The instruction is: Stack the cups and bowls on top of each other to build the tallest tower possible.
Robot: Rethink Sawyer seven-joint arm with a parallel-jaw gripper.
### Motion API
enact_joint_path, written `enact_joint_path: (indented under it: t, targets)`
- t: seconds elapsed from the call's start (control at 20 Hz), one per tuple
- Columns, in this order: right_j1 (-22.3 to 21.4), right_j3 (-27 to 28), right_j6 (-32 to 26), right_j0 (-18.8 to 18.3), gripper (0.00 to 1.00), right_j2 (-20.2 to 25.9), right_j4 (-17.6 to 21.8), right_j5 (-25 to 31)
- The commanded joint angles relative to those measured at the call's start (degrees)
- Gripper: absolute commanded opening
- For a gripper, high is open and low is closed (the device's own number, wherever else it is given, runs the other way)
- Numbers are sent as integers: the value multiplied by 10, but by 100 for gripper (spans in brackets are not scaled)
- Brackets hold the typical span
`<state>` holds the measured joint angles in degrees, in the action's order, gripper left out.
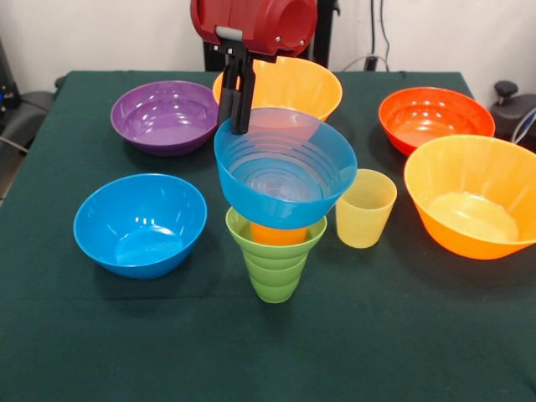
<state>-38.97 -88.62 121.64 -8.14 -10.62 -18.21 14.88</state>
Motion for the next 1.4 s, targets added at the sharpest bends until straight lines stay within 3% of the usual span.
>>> enact_joint_path:
  t: [0.05, 1.4]
  targets:
    - [8, -63, 84, 3, 0, 44, 11, -31]
    - [13, -96, 83, -3, 0, 61, 15, -93]
